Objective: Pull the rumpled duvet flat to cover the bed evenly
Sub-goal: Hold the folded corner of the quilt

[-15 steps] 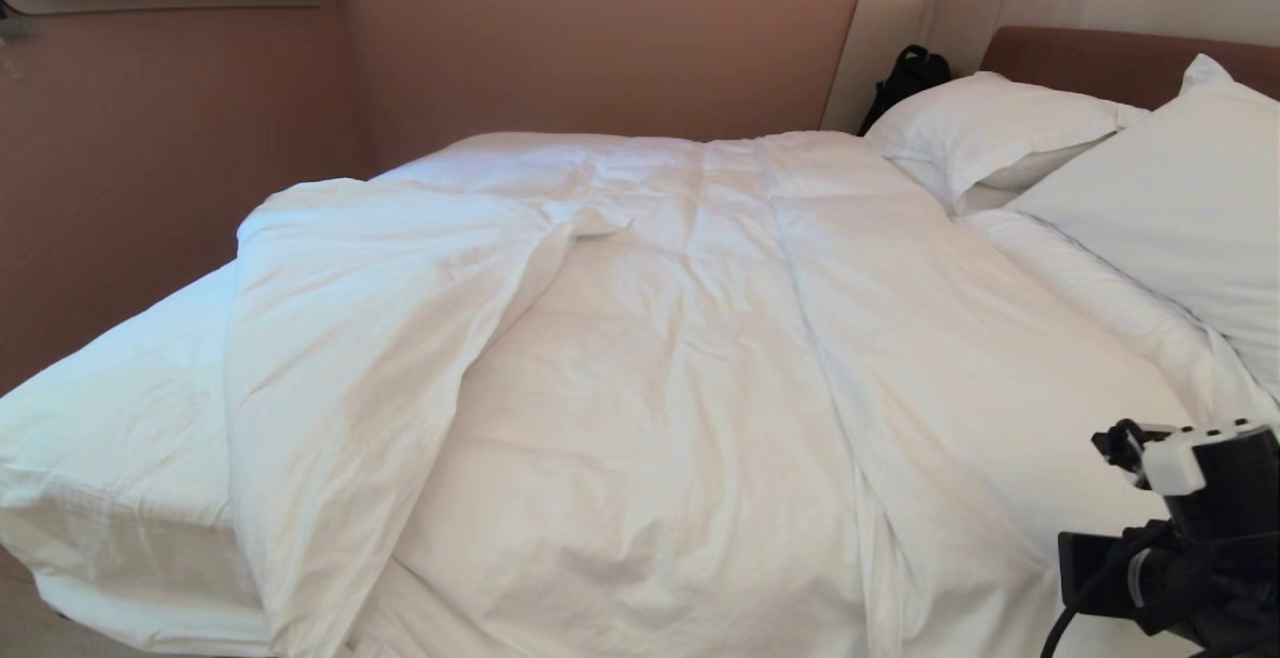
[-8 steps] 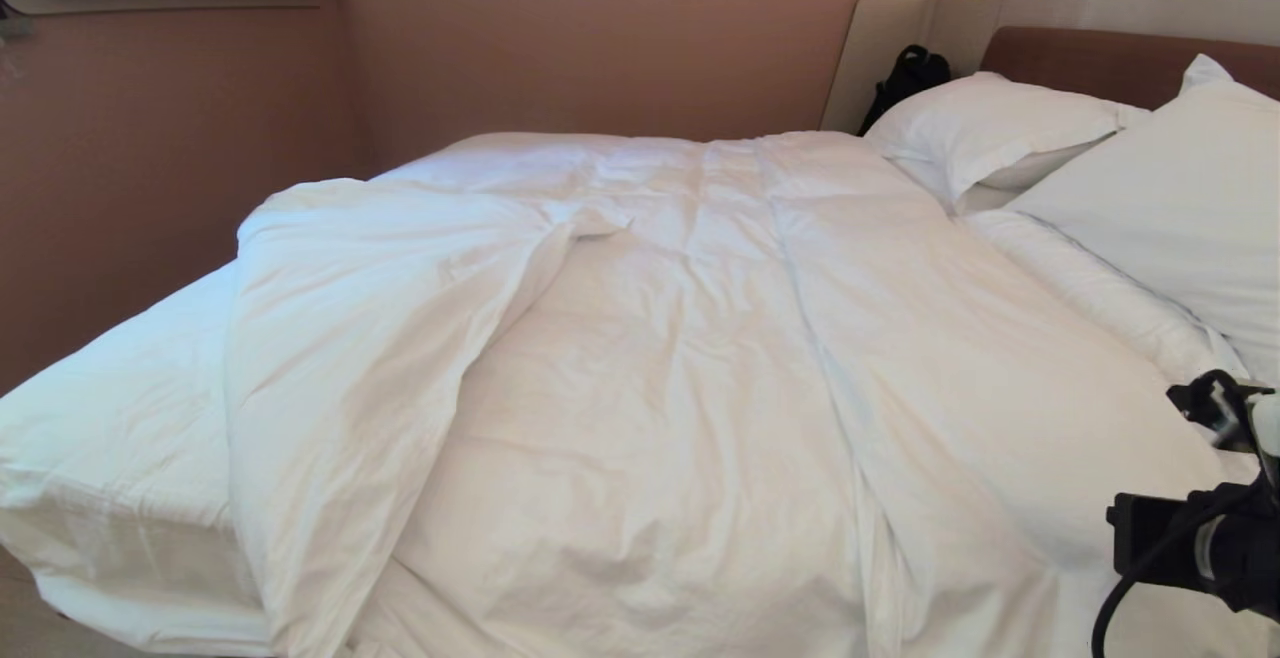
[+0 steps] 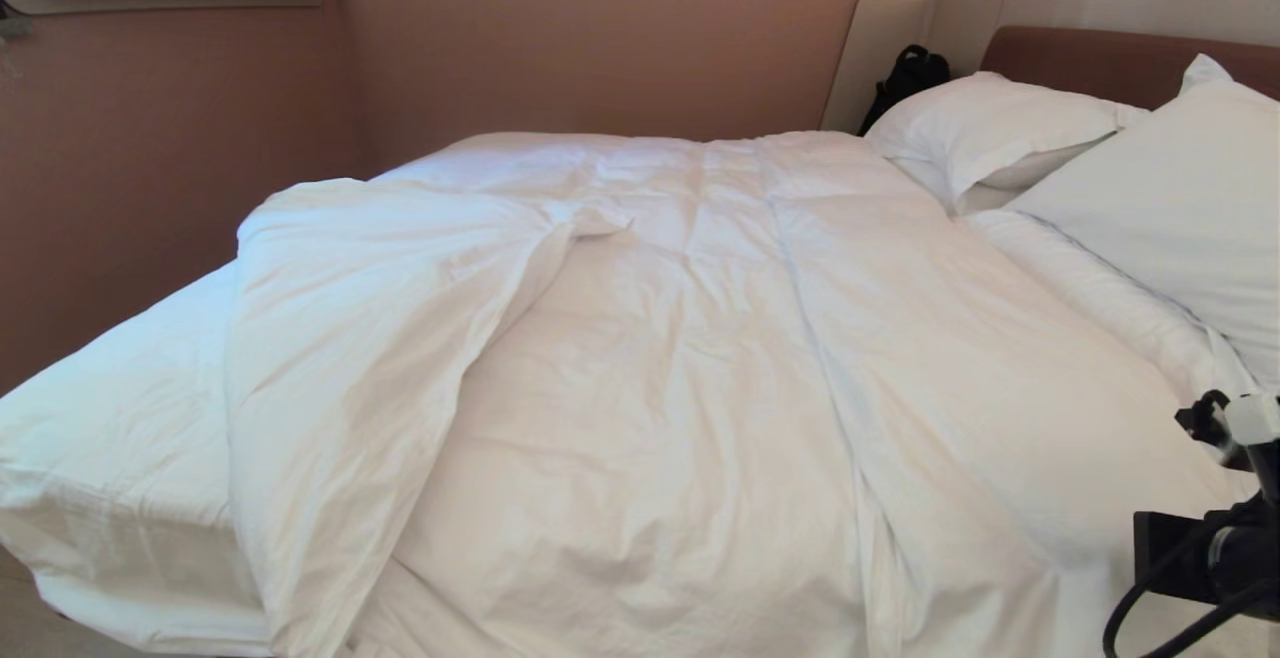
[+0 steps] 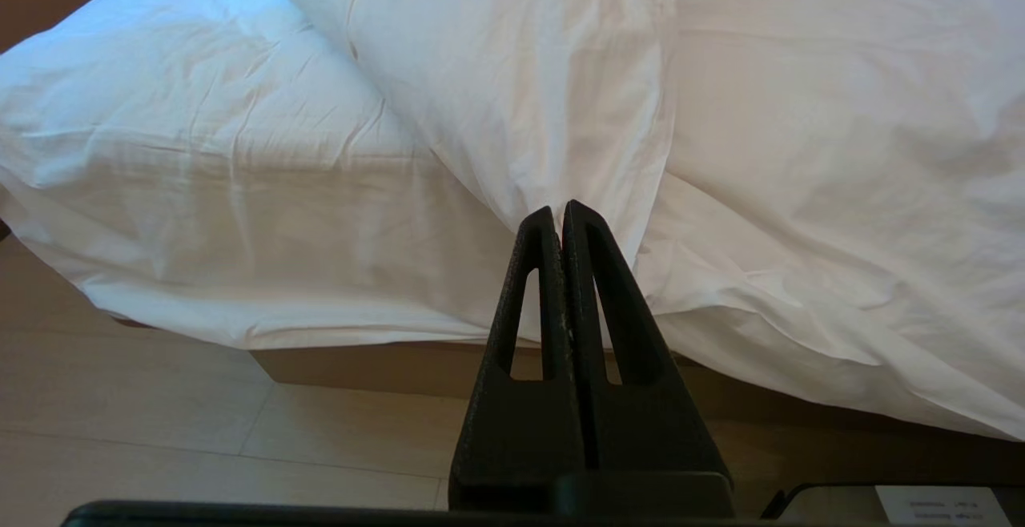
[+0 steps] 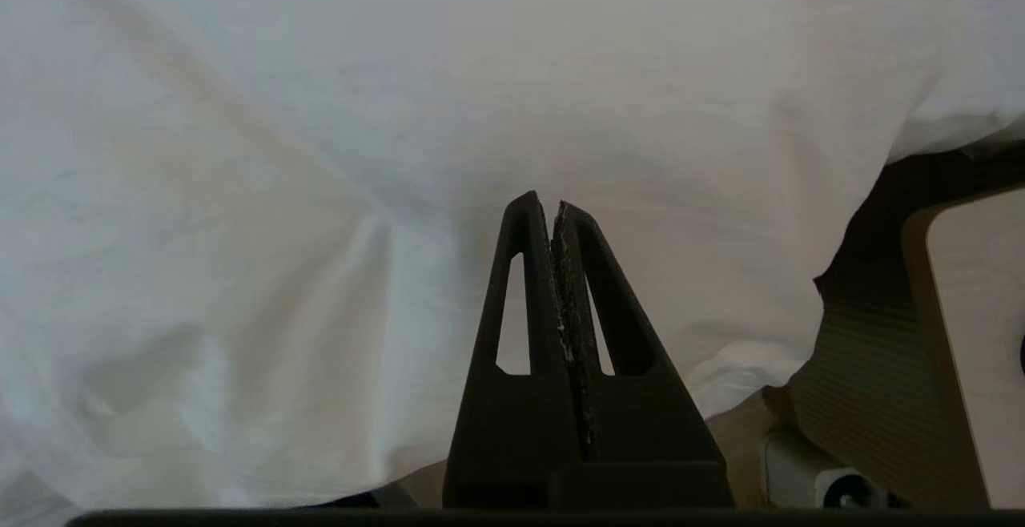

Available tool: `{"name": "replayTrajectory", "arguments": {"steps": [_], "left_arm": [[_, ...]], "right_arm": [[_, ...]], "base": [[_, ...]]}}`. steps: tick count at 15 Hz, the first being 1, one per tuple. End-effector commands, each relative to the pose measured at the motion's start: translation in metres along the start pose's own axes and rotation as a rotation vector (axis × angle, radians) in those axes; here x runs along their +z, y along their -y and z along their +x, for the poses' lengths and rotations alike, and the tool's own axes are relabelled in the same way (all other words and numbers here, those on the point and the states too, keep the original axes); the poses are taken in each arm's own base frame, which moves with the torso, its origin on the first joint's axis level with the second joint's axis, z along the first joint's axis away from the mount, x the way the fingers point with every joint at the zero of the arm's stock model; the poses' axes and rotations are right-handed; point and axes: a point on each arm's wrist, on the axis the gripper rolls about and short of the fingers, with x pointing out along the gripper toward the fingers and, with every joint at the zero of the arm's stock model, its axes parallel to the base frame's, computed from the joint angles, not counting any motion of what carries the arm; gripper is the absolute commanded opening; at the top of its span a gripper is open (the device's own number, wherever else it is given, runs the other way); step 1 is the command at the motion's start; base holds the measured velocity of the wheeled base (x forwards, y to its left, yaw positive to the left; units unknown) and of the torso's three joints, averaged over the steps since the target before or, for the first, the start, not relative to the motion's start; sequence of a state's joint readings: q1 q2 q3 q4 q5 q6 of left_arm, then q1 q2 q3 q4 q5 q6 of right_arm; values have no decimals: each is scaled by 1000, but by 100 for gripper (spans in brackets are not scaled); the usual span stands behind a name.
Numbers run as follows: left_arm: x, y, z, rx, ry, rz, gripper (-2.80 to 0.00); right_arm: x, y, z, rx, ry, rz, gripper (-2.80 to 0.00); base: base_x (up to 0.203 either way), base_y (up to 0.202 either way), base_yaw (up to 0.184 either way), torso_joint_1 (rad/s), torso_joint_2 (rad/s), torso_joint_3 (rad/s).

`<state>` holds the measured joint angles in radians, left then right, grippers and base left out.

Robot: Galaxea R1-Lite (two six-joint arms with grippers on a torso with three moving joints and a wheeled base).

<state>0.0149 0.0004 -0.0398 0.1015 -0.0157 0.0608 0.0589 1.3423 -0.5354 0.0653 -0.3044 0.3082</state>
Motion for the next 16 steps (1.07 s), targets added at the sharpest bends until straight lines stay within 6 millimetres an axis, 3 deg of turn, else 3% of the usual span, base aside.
{"name": "replayTrajectory", "arguments": {"steps": [1,9,16], "left_arm": [[0,0,0,1,-2,1,-280],[0,0,0,1,-2,1,-280],[0,0,0,1,-2,1,-280]], "right_arm": [[-2,3,13,19,-73,9,-280],[-30,4,40,61,-199,-66,-280],[-47,9,49,62,-203,-91,-280]], "base": [[0,0,0,0,0,0],[0,0,0,0,0,0],[0,0,0,0,0,0]]}}
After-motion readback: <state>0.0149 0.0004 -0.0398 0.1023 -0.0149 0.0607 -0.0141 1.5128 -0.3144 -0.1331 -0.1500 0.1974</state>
